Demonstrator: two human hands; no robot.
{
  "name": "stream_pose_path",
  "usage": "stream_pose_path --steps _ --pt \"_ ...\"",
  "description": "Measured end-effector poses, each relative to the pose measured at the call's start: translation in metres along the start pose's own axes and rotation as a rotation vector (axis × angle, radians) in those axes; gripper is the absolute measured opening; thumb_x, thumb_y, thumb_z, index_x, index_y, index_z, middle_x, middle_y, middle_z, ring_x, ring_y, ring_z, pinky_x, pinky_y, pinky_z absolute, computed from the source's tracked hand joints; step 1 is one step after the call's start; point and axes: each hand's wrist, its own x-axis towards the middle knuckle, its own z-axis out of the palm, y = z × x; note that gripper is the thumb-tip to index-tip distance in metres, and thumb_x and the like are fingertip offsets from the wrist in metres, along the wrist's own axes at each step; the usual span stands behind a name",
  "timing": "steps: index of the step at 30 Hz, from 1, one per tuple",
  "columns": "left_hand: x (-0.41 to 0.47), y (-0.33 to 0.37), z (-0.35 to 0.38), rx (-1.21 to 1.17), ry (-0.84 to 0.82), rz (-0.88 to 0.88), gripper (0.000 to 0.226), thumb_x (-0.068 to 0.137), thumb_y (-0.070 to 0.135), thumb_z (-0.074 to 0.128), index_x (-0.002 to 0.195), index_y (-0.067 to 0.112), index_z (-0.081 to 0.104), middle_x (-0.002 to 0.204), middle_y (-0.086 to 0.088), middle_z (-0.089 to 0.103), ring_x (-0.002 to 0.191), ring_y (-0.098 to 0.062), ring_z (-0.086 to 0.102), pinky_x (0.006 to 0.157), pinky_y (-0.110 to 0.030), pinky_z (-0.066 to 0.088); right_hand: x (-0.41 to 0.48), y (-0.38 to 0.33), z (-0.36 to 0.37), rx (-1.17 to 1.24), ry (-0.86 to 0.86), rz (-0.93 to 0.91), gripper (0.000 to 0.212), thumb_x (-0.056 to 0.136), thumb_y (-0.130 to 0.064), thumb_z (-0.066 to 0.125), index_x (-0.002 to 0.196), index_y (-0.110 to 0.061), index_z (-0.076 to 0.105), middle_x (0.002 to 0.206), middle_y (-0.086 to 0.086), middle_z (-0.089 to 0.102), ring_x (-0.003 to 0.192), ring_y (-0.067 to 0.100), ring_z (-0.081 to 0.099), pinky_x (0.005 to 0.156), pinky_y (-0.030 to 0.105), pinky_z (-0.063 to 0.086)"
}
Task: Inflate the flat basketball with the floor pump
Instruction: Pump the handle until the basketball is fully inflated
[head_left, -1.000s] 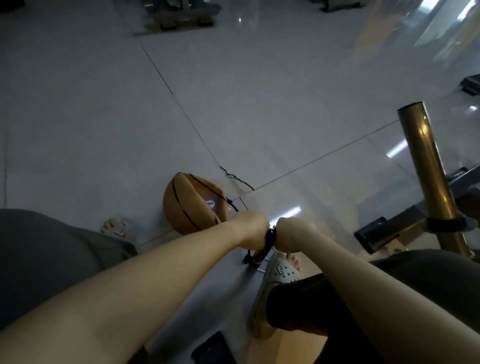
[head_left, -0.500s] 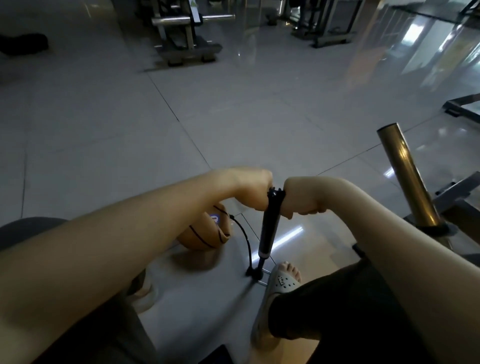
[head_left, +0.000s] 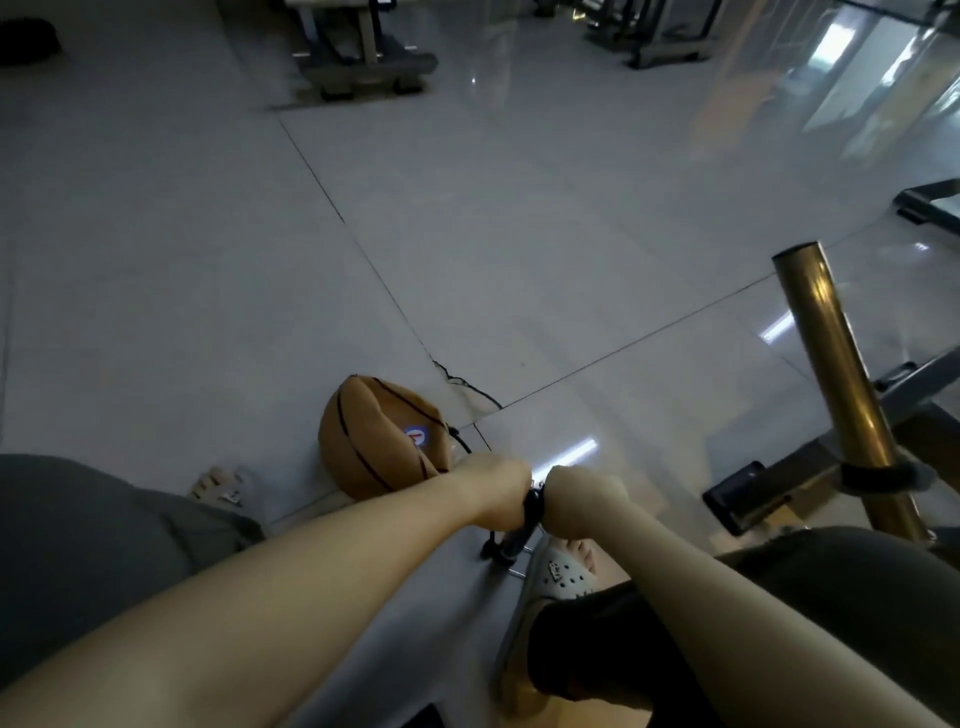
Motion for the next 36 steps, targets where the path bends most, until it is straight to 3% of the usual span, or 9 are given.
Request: stream_pose_path --steps 2,7,12,15,18,21,24,33,36 --pt "-0.009 0.001 0.001 0.035 -0.038 0.003 0.010 0.084 0.016 0.058 0.075 0.018 0.053 0.070 -0.001 0.052 0.077 -0.031 0.063 0.061 -0.031 0.044 -0.008 -0.003 0.004 0.008 -0.041 -0.011 0.007 0.087 -0.015 0.054 0.080 -0.015 0.052 0.090 0.001 0.062 0.086 0.020 0.062 0.073 0.029 0.044" --pt "-0.036 -0.007 -0.031 -0.098 -0.254 0.008 0.011 0.082 0.017 0.066 0.085 0.006 0.068 0.072 -0.010 0.063 0.063 -0.026 0.058 0.057 -0.032 0.046 -0.035 -0.013 -0.022 0.001 -0.076 -0.135 0.020 0.082 -0.014 0.058 0.066 -0.014 0.047 0.063 0.001 0.050 0.052 0.015 0.046 0.058 0.026 0.043" --pt "-0.065 -0.009 -0.129 -0.222 -0.093 0.052 0.010 0.083 0.018 0.074 0.078 0.013 0.067 0.065 -0.005 0.061 0.057 -0.018 0.056 0.052 -0.029 0.047 -0.077 0.006 -0.118 0.188 -0.028 -0.180 0.020 0.075 -0.010 0.062 0.057 -0.011 0.052 0.047 0.003 0.045 0.037 0.018 0.036 0.041 0.018 0.031" --pt "-0.069 -0.004 -0.145 -0.142 -0.035 0.070 0.010 0.083 0.015 0.073 0.077 0.012 0.066 0.065 -0.002 0.058 0.057 -0.016 0.054 0.051 -0.024 0.041 -0.081 0.011 -0.134 0.208 -0.018 -0.189 0.014 0.074 -0.010 0.061 0.062 -0.010 0.053 0.048 0.003 0.044 0.039 0.019 0.035 0.043 0.021 0.031" --pt "-0.050 -0.007 -0.088 -0.094 -0.097 0.059 0.016 0.083 0.010 0.066 0.070 0.014 0.058 0.060 0.000 0.051 0.054 -0.018 0.049 0.047 -0.025 0.035 -0.053 -0.001 -0.085 0.085 -0.089 -0.202 0.017 0.079 -0.009 0.059 0.063 -0.010 0.052 0.057 0.003 0.049 0.048 0.018 0.044 0.048 0.025 0.038" --pt "-0.034 -0.011 -0.018 0.015 -0.025 0.018 0.008 0.085 0.011 0.053 0.078 0.012 0.057 0.065 -0.003 0.048 0.073 -0.031 0.060 0.050 -0.028 0.035 -0.022 -0.013 -0.023 -0.019 -0.049 -0.165 0.017 0.085 -0.013 0.055 0.070 -0.014 0.046 0.069 0.000 0.052 0.072 0.021 0.056 0.065 0.029 0.047" --pt "-0.022 -0.006 0.010 -0.016 0.020 -0.022 0.009 0.087 0.014 0.053 0.093 0.010 0.060 0.085 -0.010 0.060 0.090 -0.034 0.064 0.059 -0.031 0.041 -0.010 -0.012 0.001 -0.077 0.036 -0.140 0.010 0.084 -0.014 0.055 0.078 -0.017 0.048 0.082 -0.001 0.056 0.078 0.023 0.057 0.066 0.029 0.045" --pt "-0.046 0.001 -0.008 0.003 -0.055 -0.008 0.009 0.086 0.017 0.055 0.088 0.012 0.062 0.071 -0.002 0.054 0.071 -0.028 0.058 0.053 -0.027 0.038 -0.038 -0.014 -0.009 -0.039 0.024 -0.182 0.024 0.086 -0.013 0.054 0.067 -0.017 0.040 0.067 -0.001 0.046 0.076 0.023 0.056 0.072 0.030 0.050" --pt "-0.067 -0.004 -0.058 -0.074 0.010 0.007 0.014 0.086 0.019 0.059 0.074 0.012 0.059 0.063 -0.003 0.052 0.058 -0.021 0.049 0.049 -0.025 0.033 -0.055 -0.009 -0.057 -0.018 0.041 -0.217 0.022 0.081 -0.012 0.057 0.062 -0.013 0.046 0.062 0.002 0.049 0.066 0.023 0.051 0.057 0.028 0.042"
